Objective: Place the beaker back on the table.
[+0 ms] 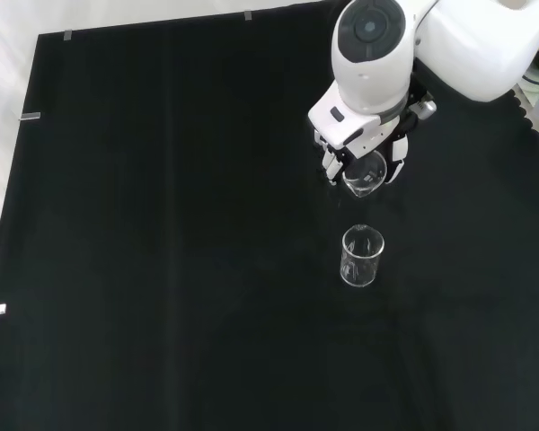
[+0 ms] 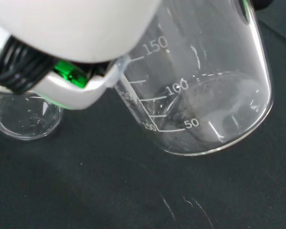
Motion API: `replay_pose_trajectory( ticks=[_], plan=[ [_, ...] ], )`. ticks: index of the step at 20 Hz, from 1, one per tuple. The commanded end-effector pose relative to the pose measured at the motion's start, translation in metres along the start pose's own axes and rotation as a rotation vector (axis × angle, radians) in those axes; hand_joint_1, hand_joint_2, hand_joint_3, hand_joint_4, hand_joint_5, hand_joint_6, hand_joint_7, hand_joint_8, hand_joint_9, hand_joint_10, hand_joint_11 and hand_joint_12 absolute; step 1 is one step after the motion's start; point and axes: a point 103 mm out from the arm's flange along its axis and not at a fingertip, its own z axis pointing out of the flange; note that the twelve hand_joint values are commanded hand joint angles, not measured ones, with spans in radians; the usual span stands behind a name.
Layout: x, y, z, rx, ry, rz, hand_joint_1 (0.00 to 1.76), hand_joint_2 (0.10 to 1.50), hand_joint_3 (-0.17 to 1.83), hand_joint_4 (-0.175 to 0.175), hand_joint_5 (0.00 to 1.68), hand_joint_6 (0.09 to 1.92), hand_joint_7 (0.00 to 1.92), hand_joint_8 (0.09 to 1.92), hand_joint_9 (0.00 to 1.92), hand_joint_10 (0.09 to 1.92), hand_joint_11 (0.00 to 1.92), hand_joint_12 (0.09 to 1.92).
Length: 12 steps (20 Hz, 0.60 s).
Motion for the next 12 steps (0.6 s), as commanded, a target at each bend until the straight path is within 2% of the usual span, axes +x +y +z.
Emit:
replay_pose_trajectory(
  ticks=[1,12],
  plan=[
    [0.0095,0.001,-0.0035,-0.005,-0.003,-0.02,1.44,0.58,0.67,-0.175,1.37,0.45,1.37,0.55,1.59,0.09,1.39,0.6],
    [0.0085,0.0,-0.0005,-0.038,0.01,-0.019,1.44,0.58,0.67,-0.175,1.37,0.45,1.37,0.55,1.59,0.09,1.38,0.6]
  ],
)
